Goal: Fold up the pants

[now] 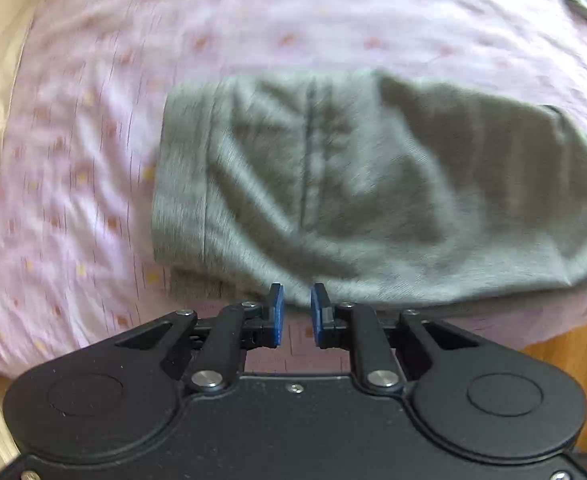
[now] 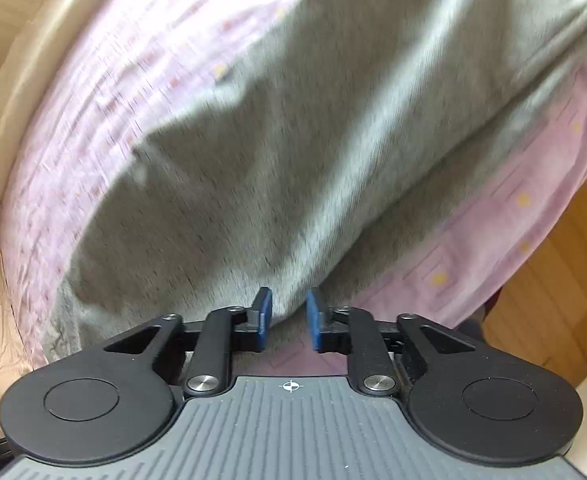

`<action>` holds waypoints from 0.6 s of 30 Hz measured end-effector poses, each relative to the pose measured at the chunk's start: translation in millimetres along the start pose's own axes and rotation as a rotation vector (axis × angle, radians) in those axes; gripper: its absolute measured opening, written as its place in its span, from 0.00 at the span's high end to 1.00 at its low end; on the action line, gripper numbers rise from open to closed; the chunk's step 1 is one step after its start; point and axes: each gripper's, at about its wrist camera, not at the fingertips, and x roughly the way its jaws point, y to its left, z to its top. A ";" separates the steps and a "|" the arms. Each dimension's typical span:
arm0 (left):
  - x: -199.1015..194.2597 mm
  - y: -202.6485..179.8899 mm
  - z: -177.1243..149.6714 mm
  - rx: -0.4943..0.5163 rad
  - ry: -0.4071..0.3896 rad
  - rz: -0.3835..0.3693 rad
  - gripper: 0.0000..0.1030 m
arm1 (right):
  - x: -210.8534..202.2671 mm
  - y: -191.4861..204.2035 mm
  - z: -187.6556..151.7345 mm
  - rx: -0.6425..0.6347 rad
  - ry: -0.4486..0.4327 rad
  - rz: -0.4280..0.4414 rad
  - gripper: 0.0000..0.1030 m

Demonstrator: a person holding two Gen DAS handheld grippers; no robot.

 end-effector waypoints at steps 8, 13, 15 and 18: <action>17.1 -32.1 29.9 0.035 -0.092 0.030 0.64 | -12.5 -27.5 39.7 0.069 -0.163 -0.055 0.78; 51.1 -41.9 15.8 0.022 -0.038 0.062 0.64 | -38.4 -97.8 62.7 0.276 -0.266 -0.089 0.77; 61.2 -44.3 7.6 0.010 -0.007 0.096 0.63 | -52.7 -128.3 75.3 0.331 -0.309 -0.109 0.76; 62.1 -52.6 4.8 0.013 -0.019 0.138 0.63 | -72.6 -175.7 96.5 0.406 -0.360 -0.120 0.76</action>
